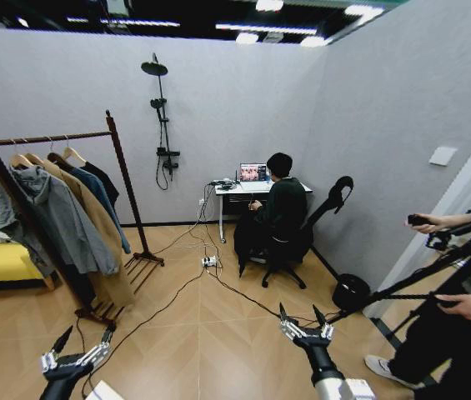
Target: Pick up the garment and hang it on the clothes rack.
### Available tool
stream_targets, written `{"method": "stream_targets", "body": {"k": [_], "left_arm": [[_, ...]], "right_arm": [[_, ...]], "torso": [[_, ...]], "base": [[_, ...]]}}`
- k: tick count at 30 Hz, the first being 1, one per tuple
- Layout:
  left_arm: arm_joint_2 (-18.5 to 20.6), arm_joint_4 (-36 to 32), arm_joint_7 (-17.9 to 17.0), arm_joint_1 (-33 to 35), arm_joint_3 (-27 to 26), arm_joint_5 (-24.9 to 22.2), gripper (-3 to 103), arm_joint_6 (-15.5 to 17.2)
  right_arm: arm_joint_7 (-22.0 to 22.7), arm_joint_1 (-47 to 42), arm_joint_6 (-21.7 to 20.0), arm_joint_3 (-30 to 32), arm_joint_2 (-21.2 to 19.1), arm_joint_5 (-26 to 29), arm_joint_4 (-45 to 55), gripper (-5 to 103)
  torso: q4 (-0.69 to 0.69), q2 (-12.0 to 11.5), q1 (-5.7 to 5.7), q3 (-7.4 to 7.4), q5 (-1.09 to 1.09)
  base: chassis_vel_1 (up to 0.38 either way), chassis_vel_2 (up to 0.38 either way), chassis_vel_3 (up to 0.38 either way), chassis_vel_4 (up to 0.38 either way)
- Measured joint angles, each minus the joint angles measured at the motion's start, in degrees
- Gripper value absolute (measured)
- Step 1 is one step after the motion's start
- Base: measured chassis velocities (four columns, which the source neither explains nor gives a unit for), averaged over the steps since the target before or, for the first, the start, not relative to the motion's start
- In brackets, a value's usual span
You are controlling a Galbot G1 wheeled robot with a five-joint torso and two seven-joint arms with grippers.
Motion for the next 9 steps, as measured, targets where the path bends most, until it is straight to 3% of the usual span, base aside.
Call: {"method": "stream_targets", "body": {"k": [9], "left_arm": [[0.00,0.00,0.00,0.00,0.00,0.00,100,0.00]], "right_arm": [[0.00,-0.01,0.00,0.00,0.00,0.00,0.00,100]], "torso": [[-0.01,0.00,0.00,0.00,0.00]], "base": [[0.000,0.000,0.000,0.000]]}}
